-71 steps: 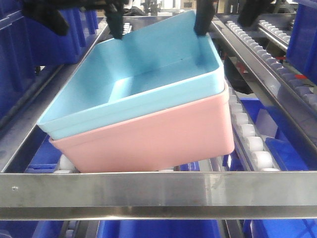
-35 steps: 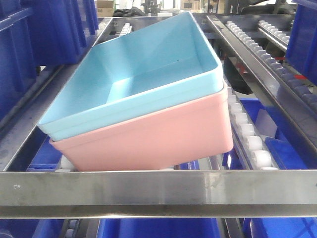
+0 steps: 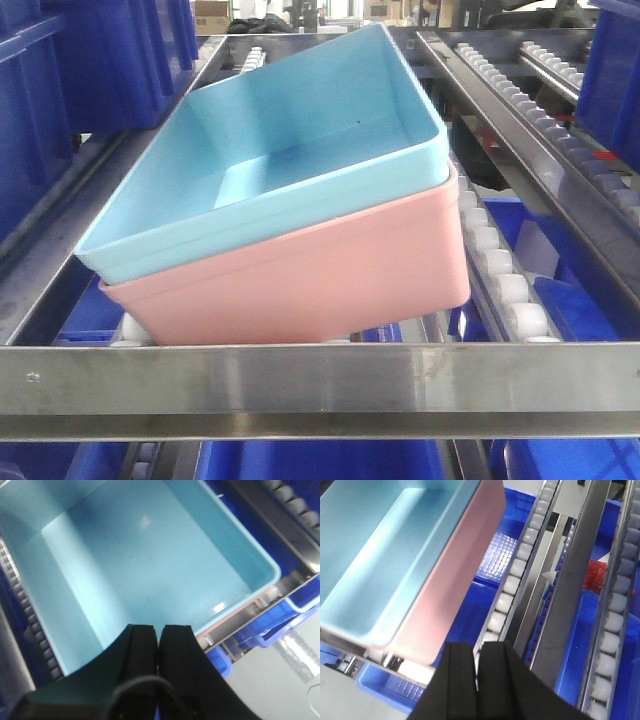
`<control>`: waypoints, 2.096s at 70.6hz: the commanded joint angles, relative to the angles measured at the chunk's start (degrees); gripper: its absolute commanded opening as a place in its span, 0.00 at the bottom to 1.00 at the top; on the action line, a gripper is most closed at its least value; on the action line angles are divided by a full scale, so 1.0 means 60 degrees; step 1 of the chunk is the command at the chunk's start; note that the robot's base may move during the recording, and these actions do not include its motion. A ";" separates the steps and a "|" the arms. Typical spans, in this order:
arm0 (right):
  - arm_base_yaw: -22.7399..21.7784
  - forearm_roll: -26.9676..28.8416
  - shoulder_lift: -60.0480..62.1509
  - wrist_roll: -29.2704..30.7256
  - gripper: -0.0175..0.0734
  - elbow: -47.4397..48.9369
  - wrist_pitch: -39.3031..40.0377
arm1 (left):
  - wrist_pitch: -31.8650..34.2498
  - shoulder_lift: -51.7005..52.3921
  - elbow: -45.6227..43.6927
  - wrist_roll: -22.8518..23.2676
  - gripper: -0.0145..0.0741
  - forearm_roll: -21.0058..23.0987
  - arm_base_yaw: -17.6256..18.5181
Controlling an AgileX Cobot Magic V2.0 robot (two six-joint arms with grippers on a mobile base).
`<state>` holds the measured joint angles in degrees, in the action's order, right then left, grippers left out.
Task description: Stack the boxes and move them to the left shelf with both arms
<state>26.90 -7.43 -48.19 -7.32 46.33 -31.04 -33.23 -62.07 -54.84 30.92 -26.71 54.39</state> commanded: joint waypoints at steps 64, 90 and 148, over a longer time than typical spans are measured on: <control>-0.0013 -0.0252 0.4074 0.0080 0.23 -0.4320 0.3114 | 0.3887 0.2249 0.3532 -0.0017 0.15 -0.0601 0.0076; -0.0013 -0.0252 0.4074 0.0080 0.23 -0.4320 0.3114 | 0.3926 0.2386 0.3569 -0.2956 0.15 0.2986 0.0076; -0.0013 -0.0252 0.4074 0.0080 0.23 -0.4320 0.3114 | 0.4604 0.9706 0.8374 -0.4576 0.15 0.5102 -0.5045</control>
<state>26.90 -7.86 -23.58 -7.32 18.87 -16.94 -10.54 -6.43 -3.94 3.87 3.33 28.99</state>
